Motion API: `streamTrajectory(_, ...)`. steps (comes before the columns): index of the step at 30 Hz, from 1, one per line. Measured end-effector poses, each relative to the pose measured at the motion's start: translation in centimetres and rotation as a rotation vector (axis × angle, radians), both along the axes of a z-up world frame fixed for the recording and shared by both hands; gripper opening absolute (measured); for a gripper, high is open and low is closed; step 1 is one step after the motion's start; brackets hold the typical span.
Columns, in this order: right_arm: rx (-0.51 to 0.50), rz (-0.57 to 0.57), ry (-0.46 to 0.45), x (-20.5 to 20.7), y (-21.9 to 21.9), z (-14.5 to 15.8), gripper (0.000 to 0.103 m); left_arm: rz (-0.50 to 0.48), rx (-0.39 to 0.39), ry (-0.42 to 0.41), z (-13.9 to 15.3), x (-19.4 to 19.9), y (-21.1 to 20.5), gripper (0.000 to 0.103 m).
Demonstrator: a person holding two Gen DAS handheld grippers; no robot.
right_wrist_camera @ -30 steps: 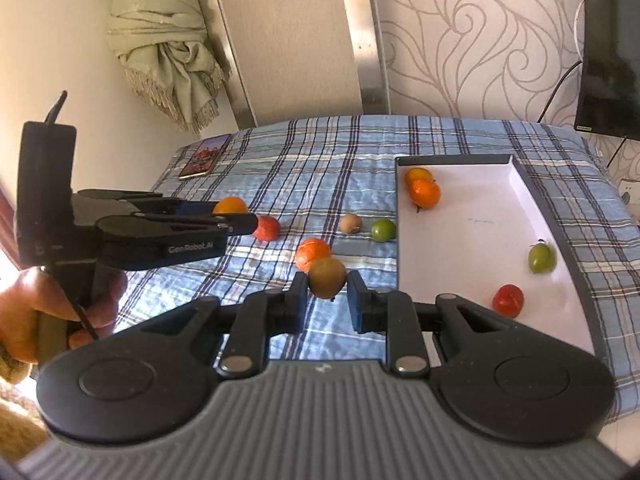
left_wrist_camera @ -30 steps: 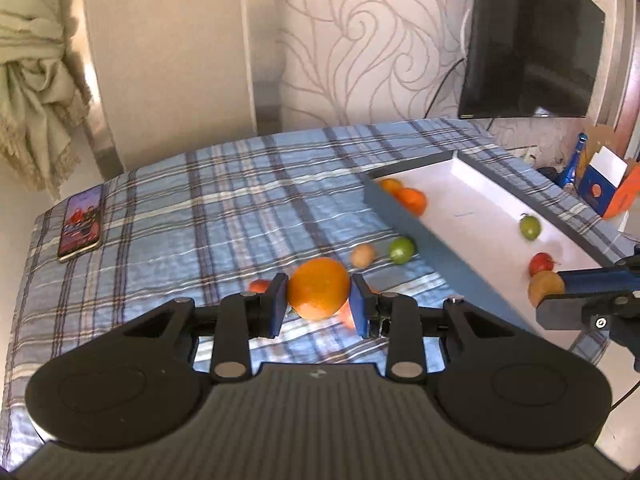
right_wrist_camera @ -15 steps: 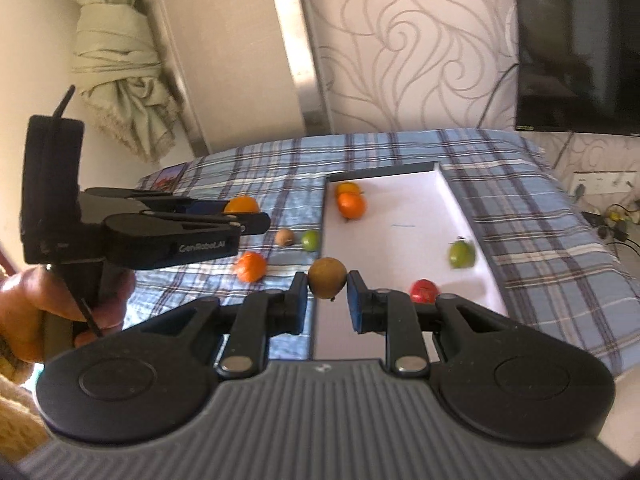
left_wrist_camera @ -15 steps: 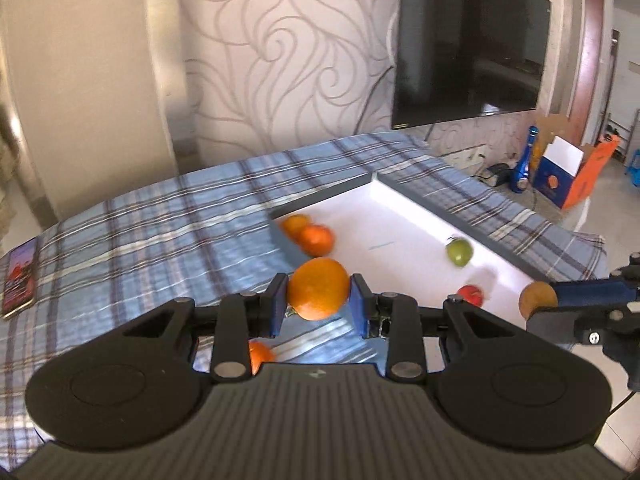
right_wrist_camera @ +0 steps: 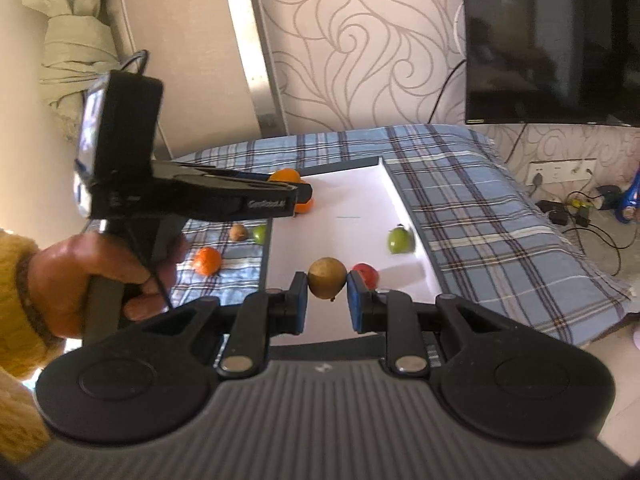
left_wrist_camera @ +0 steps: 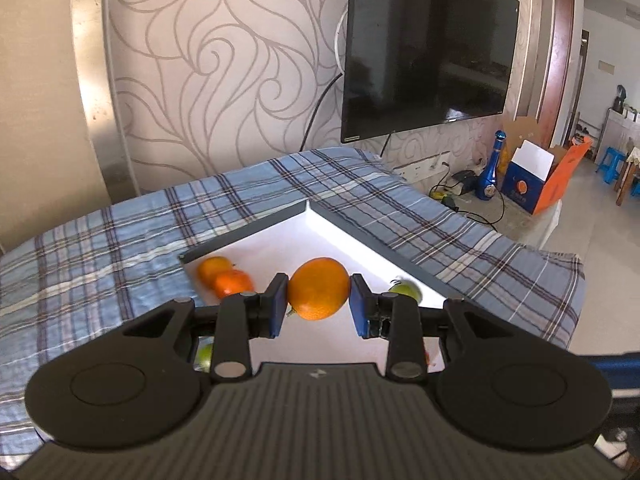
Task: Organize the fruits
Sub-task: 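Carry the small orange with the left gripper while the right gripper carries the tan fruit over the box, then lower the small orange into the white box and open the left gripper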
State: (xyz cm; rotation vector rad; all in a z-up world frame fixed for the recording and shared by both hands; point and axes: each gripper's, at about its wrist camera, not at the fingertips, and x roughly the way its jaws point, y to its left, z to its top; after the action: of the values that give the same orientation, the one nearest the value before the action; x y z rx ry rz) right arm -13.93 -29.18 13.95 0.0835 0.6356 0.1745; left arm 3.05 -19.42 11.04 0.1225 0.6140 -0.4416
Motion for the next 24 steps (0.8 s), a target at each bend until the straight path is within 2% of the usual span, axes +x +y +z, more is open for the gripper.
streamTrajectory(10,-0.035,-0.011,-0.02,-0.5,0.0,0.4,0.024,0.056,-0.001,0.081,-3.1,3.8,-2.3,0.038)
streamTrajectory(19,-0.047,-0.024,-0.023,-0.6,-0.2,0.6,0.024,0.089,0.048,0.097,-4.6,6.2,-4.2,0.038)
streamTrajectory(24,-0.045,-0.037,-0.019,-0.8,-0.6,0.5,0.024,0.096,0.05,0.116,-5.1,6.4,-4.4,0.04)
